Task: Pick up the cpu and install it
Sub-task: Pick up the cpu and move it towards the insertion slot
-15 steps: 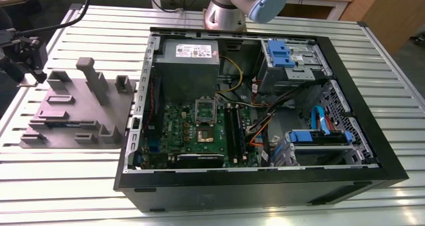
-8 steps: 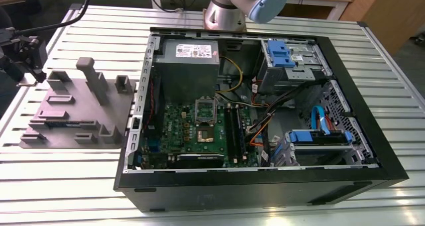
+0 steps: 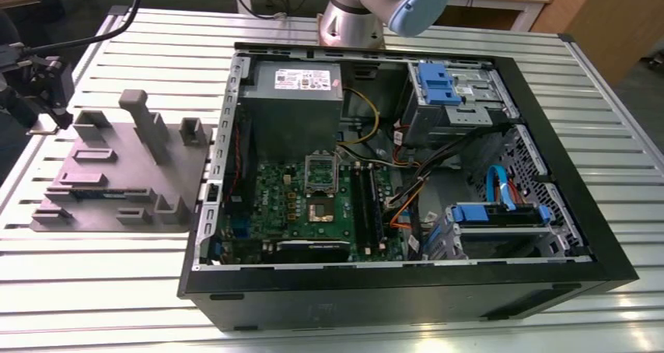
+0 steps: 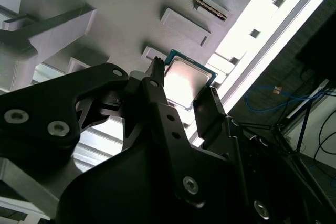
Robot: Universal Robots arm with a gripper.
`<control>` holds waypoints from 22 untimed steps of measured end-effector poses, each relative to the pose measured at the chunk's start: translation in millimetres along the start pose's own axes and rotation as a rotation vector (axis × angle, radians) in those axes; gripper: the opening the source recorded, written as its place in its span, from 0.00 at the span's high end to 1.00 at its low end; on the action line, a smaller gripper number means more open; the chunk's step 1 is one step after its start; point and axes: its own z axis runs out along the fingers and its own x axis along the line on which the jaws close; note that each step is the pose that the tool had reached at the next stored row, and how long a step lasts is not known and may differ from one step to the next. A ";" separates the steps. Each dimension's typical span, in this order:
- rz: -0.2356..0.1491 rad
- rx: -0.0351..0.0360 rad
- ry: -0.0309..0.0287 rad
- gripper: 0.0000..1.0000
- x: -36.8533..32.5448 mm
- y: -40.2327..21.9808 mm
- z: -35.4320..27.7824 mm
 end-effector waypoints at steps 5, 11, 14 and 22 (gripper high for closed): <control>0.000 0.0001 0.0001 0.53 0.0 0.0 -1.5; 0.000 0.0000 -0.0001 0.53 -0.1 0.1 -5.9; 0.000 0.0000 0.0000 0.53 -0.1 0.1 -8.2; 0.000 0.0000 0.0000 0.53 -0.2 0.2 -12.7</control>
